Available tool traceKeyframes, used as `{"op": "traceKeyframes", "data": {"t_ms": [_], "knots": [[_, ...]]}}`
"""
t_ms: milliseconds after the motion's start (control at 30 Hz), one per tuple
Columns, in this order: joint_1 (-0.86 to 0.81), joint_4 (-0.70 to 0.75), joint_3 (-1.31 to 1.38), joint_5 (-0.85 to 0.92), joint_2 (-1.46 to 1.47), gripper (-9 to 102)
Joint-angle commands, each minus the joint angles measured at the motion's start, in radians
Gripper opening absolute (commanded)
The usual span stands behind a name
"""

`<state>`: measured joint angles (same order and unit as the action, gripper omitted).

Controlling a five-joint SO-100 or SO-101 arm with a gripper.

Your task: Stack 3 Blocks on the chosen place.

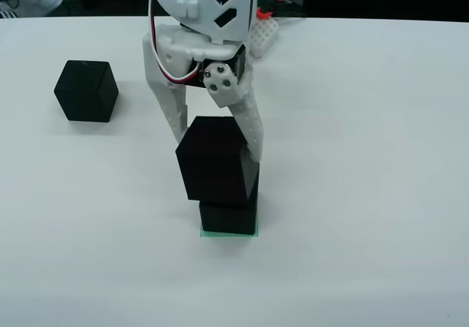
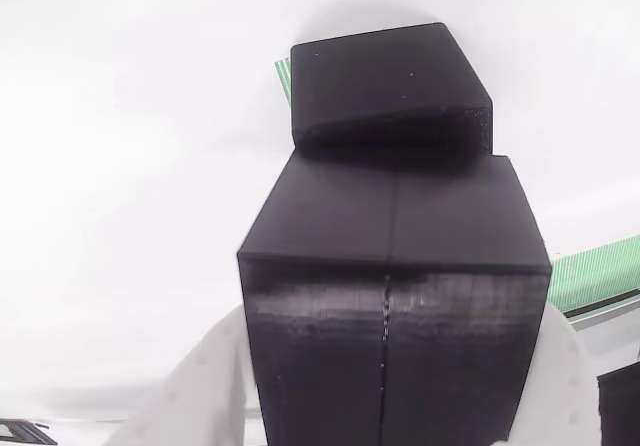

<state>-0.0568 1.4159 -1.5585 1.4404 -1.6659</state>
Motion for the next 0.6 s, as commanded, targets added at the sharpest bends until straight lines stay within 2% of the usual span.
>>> {"op": "traceKeyframes", "data": {"t_ms": [0,333,567], "knots": [[0.008,0.002,-0.006,-0.006,-0.006,25],[0.014,-0.017,-0.072,-0.011,-0.003,25],[0.008,-0.021,-0.074,-0.011,-0.002,31]]}}
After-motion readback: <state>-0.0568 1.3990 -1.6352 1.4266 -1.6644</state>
